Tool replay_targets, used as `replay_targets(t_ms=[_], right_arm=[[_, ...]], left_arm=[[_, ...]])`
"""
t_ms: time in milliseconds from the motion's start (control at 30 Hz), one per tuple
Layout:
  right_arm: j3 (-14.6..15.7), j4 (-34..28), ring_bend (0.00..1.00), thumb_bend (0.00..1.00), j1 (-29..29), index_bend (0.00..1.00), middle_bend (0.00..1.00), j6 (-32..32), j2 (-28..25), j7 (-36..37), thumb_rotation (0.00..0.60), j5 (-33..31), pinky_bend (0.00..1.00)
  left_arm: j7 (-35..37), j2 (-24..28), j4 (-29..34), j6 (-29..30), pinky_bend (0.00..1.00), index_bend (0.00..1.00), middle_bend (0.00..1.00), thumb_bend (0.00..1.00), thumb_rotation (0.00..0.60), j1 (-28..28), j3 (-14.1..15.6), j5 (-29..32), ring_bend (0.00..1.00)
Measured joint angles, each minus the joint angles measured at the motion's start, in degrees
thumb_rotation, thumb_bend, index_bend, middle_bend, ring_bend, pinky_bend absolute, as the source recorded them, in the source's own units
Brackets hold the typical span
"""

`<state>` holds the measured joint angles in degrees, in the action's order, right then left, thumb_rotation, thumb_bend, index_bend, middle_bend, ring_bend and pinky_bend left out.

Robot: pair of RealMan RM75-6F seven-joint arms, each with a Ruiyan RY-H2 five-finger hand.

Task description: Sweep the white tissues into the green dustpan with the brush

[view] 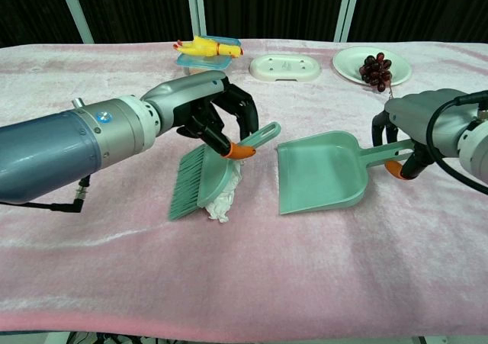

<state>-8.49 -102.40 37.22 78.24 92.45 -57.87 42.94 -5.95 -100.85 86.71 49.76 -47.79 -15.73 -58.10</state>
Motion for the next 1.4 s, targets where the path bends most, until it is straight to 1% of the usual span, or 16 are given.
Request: replay_targets(t_ms=[300, 533, 767, 967, 1233, 1400], right_arm=[[0.06, -0.31, 0.85, 0.45, 0.31, 0.51, 0.45, -0.10, -0.62, -0.08, 0.600, -0.56, 0.81], [0.75, -0.47, 0.85, 0.45, 0.09, 0.52, 0.45, -0.01, -0.82, 0.23, 0.600, -0.60, 0.81], [1.15, -0.90, 0.85, 0.45, -0.06, 0.52, 0.45, 0.25, -1.01, 0.42, 0.600, -0.52, 0.81], [1.51, -1.74, 0.85, 0.45, -0.29, 0.52, 0.45, 0.49, -1.29, 0.63, 0.600, -0.54, 0.81], [2.12, -2.45, 0.85, 0.45, -0.30, 0.52, 0.45, 0.46, -1.08, 0.64, 0.600, -0.39, 0.81], [2.21, -2.35, 0.85, 0.45, -0.32, 0.52, 0.45, 0.43, -0.99, 0.83, 0.600, -0.45, 0.81]], left_arm=[[0.42, -5.21, -4.69, -0.70, 1.00, 0.61, 0.63, 0.36, 0.600, -3.23, -2.12, 0.52, 0.92], [2.52, -9.10, -8.17, 0.47, 1.00, 0.61, 0.63, 0.36, 0.600, -4.86, -4.20, -0.53, 0.92], [4.80, -13.20, -12.88, 1.24, 1.00, 0.62, 0.63, 0.36, 0.600, -7.87, -7.09, -2.28, 0.92], [6.65, -15.91, -15.33, 1.44, 1.00, 0.62, 0.63, 0.36, 0.600, -10.33, -9.14, -3.49, 0.92], [8.88, -17.57, -16.29, 2.65, 1.00, 0.62, 0.63, 0.36, 0.600, -11.80, -10.61, -5.19, 0.92], [12.90, -17.61, -15.67, 4.66, 1.00, 0.62, 0.63, 0.36, 0.600, -11.15, -10.86, -7.44, 0.92]])
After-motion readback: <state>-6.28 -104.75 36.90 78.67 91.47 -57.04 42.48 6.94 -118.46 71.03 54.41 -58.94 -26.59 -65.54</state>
